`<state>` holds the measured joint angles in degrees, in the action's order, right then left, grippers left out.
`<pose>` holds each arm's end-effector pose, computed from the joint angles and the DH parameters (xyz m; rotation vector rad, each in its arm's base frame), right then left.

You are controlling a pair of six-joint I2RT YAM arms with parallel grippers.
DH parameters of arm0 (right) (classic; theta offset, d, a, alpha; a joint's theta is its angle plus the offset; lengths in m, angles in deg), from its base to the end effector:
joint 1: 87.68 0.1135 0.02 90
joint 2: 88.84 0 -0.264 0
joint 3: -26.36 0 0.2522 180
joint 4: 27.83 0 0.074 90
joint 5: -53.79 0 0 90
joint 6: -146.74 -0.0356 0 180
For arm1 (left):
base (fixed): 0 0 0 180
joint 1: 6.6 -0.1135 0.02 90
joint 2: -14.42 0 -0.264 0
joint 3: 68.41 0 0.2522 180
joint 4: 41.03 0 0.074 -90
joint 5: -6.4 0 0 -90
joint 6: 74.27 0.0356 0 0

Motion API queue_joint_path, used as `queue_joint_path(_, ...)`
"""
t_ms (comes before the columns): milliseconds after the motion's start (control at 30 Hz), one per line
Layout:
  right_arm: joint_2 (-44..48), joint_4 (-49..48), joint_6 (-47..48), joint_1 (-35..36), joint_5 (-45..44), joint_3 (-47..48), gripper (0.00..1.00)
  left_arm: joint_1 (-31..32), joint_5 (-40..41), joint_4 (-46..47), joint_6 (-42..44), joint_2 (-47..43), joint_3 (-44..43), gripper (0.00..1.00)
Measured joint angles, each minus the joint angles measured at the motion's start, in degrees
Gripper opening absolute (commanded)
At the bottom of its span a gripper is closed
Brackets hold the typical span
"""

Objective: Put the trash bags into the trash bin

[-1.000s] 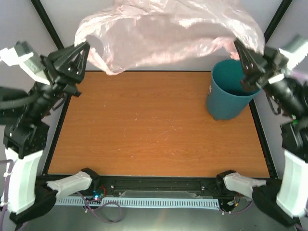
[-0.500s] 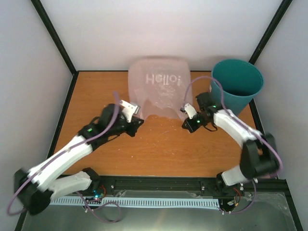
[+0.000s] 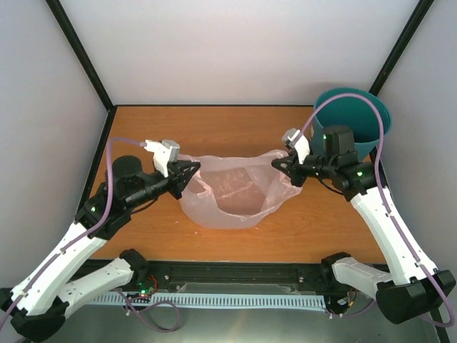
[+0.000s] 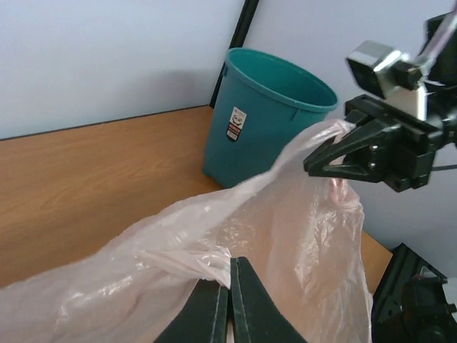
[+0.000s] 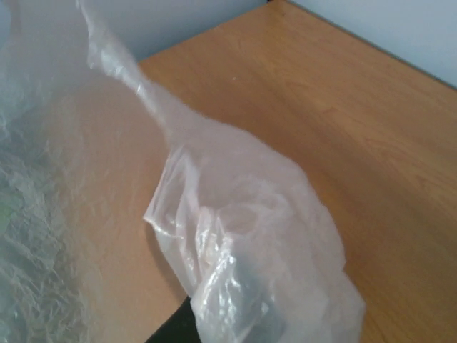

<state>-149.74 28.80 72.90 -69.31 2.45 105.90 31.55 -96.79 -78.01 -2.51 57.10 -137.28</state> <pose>0.1931 0.0875 0.3621 -0.9837 1.9327 0.7698 0.1200 -0.1046 0.3834 0.4909 1.7798 -0.9058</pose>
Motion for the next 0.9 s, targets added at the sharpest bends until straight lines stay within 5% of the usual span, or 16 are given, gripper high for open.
queue_joint_path(233,-8.41,-2.78,-4.79,-0.09,-7.23,12.28,0.03,-2.27,9.75,-7.26,-3.43,20.41,-20.00,0.01)
queue_joint_path(433,-31.17,-5.27,-6.58,-0.35,-12.33,28.52,0.03,-10.62,7.50,-8.39,-4.17,40.17,-30.40,0.01)
queue_joint_path(633,-61.57,6.78,-7.23,-1.40,-12.57,68.39,0.03,-12.07,7.04,-17.29,-4.00,54.80,-52.61,0.01)
queue_joint_path(767,-54.82,6.10,-8.52,-2.25,-11.32,69.94,0.03,-12.00,5.66,-15.76,-3.19,53.66,-68.35,0.01)
queue_joint_path(900,-31.21,-5.62,-8.52,-2.32,-8.79,58.80,0.03,-8.24,8.17,-11.39,-0.44,43.47,-71.30,0.01)
